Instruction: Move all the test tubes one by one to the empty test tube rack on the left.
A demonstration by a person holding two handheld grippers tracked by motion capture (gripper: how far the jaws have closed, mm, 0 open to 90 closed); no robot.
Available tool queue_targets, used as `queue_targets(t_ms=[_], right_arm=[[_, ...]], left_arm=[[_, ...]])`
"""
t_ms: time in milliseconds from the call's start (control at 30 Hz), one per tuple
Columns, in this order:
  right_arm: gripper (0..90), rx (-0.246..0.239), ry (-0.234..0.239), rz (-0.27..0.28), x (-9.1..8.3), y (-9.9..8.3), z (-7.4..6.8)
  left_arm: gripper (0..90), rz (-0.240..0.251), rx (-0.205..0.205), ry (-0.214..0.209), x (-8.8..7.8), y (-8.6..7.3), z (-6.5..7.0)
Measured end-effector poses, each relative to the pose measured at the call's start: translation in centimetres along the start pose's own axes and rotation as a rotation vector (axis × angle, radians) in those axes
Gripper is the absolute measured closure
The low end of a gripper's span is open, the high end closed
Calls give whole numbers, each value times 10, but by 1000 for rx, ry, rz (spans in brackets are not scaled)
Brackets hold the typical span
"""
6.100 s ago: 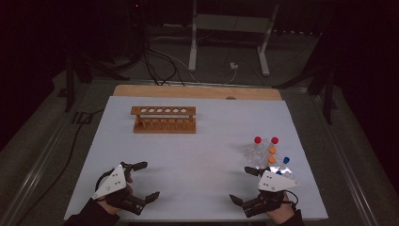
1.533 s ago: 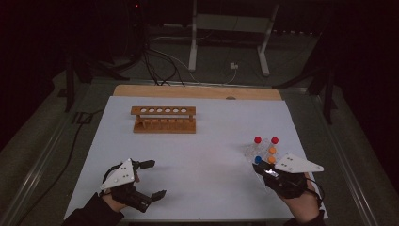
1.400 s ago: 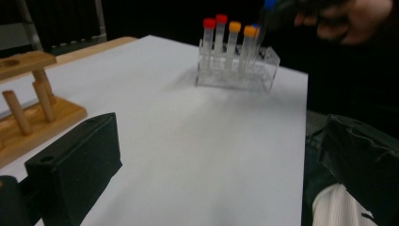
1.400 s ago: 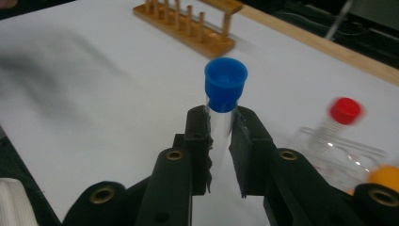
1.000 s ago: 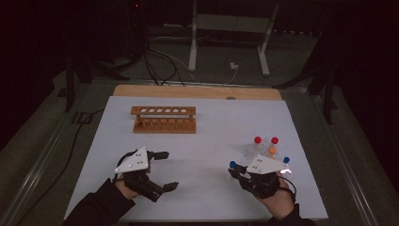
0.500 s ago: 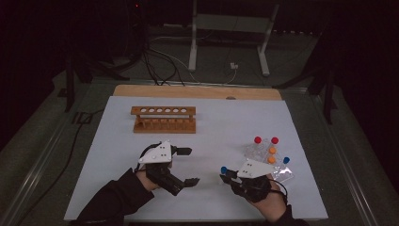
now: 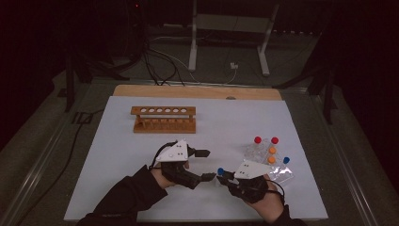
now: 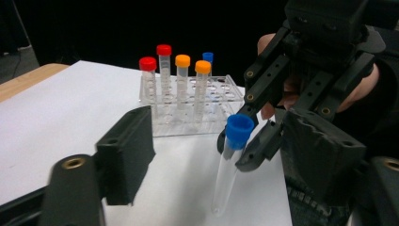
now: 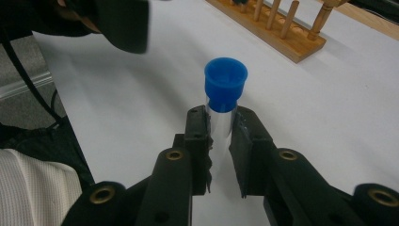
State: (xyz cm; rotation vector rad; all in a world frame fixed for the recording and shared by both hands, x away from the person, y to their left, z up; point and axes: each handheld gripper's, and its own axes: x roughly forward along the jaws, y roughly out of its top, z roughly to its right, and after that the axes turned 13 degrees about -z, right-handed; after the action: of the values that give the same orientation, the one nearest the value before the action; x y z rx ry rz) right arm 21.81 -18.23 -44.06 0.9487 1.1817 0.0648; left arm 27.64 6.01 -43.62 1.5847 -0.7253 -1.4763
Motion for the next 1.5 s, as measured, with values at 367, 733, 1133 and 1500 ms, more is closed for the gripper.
queue_targets(t_ms=[367,733,1133,1500], right_arm=[[771,3,5,-2,0,0,1],[771,2,4,0,-1,1,0],[761,22,11,23,-3,0,3],[467,79,4,79,-10,-3,8]], left_arm=[[490,-14,26,-22,14,4,3],[695,-39,53,-23,23,7,8],[776,-31,80,-6,23,10,10],[777,9,41,85,-2,11,-10]])
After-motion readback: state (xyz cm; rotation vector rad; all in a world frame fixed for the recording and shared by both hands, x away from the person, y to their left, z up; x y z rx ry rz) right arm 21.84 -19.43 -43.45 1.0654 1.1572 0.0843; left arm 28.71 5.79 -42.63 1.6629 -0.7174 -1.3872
